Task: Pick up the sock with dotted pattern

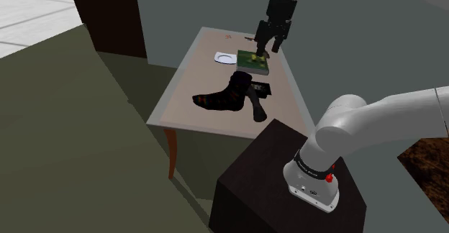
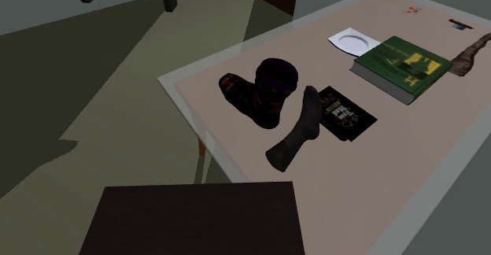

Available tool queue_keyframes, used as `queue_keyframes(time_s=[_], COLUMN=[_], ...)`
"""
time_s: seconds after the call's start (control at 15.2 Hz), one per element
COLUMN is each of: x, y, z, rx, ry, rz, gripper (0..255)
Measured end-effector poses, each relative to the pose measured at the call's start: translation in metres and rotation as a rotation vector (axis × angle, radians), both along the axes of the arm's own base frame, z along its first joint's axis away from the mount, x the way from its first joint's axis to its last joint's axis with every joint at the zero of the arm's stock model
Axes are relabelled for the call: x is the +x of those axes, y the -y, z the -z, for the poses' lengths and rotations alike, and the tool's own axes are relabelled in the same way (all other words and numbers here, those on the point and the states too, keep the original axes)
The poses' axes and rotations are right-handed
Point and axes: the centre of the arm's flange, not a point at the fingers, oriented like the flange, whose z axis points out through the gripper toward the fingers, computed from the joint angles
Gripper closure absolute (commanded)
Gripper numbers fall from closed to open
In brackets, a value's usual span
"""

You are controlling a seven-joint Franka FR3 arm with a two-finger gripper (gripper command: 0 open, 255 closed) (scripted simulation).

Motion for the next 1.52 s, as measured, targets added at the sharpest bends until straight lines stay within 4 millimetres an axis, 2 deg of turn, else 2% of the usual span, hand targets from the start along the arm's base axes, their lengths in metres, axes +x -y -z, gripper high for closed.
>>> queue_keyframes(time_s=[0.07, 0.26, 0.66, 1.12, 1.52], x=[0.000, 0.012, 0.047, 0.077, 0.097], y=[0.000, 0.010, 0.040, 0.079, 0.124], z=[0.000, 0.020, 0.085, 0.158, 0.218], rx=[0.000, -0.011, -0.042, -0.080, -0.112], ry=[0.000, -0.007, -0.024, -0.043, -0.059], rz=[0.000, 0.035, 0.133, 0.249, 0.349], gripper=[0, 0, 0, 0, 0])
